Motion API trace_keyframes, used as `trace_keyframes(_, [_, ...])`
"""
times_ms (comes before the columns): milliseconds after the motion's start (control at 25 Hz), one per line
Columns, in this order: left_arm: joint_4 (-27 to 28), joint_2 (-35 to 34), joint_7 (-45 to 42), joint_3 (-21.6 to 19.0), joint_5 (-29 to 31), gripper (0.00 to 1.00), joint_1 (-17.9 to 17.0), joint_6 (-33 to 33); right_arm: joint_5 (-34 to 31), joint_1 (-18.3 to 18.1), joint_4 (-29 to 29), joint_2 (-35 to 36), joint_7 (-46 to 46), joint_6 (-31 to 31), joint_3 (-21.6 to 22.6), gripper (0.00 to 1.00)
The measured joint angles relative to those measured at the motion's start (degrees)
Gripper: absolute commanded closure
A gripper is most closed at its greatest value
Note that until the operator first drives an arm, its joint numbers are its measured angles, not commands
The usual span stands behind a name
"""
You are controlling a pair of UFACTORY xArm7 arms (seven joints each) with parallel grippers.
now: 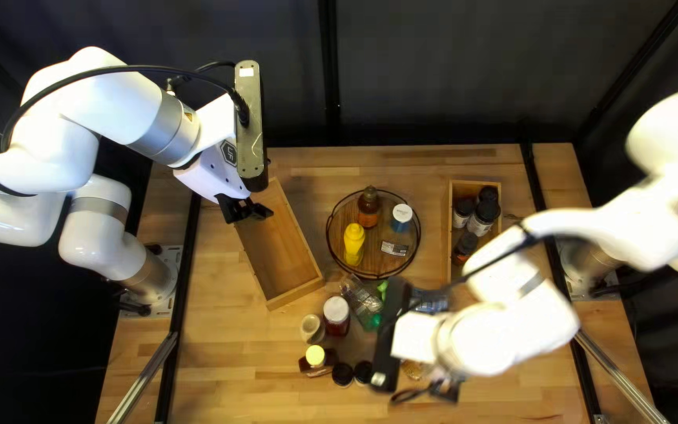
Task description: Separate condiments, baby food and spices and place it in 3 different racks/containers
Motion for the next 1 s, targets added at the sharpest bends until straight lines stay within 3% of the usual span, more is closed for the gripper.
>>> trace_keyframes(360, [0.0,0.0,0.0,0.0,0.0,0.0,0.0,0.0,-5.3,-3.5,-19.0,-17.4,0.9,-0.4,-1.6,0.98])
trace_keyframes(1000, [0.0,0.0,0.0,0.0,0.0,0.0,0.0,0.0,-14.1,-11.9,-35.1,-28.5,3.6,-4.2,-5.3,0.99])
